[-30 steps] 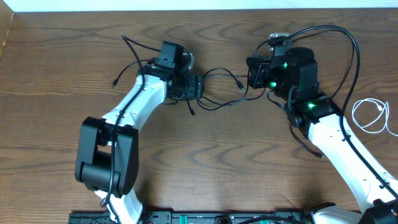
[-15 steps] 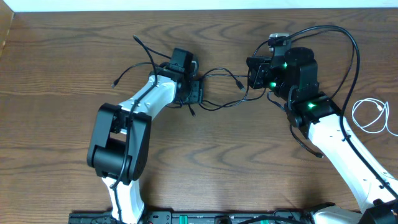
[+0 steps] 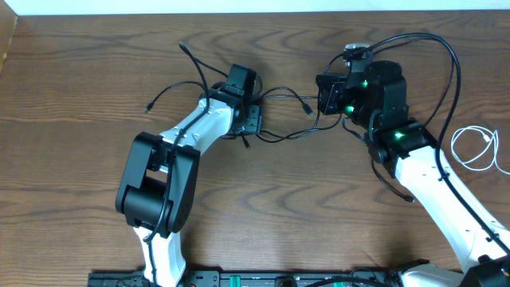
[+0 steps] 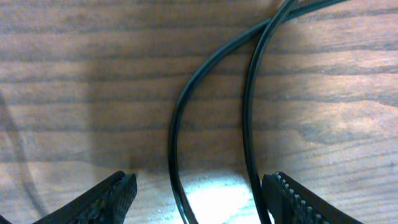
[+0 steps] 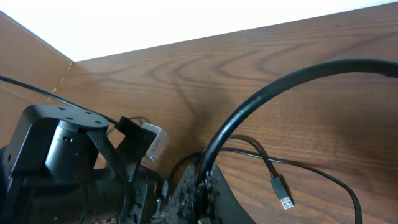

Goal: Untangle cables

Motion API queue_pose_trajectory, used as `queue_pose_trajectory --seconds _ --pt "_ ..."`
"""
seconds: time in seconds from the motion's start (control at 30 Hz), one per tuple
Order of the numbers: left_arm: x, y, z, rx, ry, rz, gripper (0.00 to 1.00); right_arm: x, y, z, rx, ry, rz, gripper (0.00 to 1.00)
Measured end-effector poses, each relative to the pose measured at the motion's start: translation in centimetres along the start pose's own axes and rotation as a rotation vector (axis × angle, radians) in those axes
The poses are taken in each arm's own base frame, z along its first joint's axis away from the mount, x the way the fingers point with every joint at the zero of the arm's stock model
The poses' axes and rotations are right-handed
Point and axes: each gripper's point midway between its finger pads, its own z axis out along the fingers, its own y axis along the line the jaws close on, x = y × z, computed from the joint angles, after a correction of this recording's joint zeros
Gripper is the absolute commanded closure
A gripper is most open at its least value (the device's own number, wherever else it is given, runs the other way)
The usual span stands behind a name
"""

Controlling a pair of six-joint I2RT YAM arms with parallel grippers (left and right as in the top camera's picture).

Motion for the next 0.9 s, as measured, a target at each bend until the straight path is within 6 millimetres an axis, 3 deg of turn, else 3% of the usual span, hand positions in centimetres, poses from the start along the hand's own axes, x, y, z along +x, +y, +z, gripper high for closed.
queue_pose_trajectory --seconds 0.47,0.63,0.9 --pt "0.1 1.3 0.4 -0.076 -0.020 0.051 0.27 0.0 0.0 0.0 -0.001 -0.001 0.000 0.99" --pt "-0.2 2.6 0.1 -0.153 -0.035 0.061 0.21 -0.1 0.0 0.0 -0.002 -0.004 -0.001 0.99" --pt "-0.4 3.3 -0.1 -0.194 -0.040 0.093 0.21 -2.8 1.5 -0.9 -0.050 -0.108 -0.036 0.99"
